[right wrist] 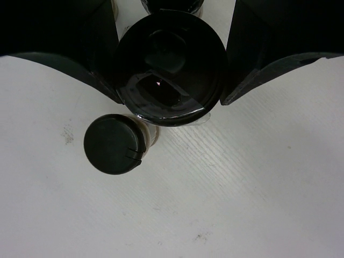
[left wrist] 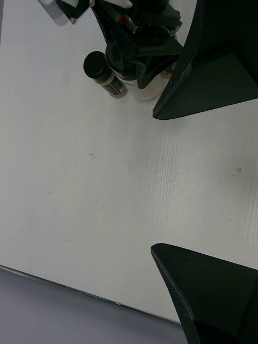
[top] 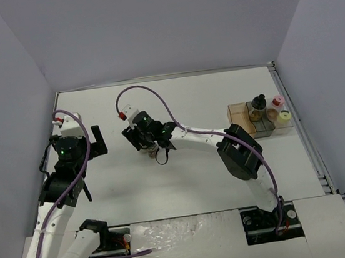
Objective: Organize the condiment bottles
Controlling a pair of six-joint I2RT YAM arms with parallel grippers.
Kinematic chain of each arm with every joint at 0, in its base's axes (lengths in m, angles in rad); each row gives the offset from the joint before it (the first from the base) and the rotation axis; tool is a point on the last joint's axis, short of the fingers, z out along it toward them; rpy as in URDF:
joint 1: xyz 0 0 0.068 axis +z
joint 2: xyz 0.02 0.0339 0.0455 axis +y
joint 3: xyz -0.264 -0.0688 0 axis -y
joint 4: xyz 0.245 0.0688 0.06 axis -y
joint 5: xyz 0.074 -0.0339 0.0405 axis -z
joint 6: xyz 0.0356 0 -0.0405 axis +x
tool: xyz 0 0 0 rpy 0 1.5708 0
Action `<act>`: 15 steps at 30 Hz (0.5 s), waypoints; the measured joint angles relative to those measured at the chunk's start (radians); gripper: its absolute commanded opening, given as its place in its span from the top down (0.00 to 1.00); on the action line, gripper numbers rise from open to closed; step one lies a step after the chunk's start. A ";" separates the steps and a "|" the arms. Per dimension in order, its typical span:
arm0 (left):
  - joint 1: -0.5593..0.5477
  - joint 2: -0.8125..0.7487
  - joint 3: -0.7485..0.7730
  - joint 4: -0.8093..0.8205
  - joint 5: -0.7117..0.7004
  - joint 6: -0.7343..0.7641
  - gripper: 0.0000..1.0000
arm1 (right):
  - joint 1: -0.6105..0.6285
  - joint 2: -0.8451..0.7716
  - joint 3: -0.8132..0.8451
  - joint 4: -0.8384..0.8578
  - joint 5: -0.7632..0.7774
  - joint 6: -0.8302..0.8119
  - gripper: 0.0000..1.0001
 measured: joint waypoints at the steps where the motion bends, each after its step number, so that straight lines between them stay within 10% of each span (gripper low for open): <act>1: 0.000 0.000 0.000 0.000 0.000 0.000 0.03 | 0.000 -0.018 0.000 -0.006 -0.001 -0.001 1.00; 15: 0.000 0.000 0.000 -0.001 0.000 0.000 0.03 | -0.035 -0.404 -0.014 -0.046 0.115 -0.017 1.00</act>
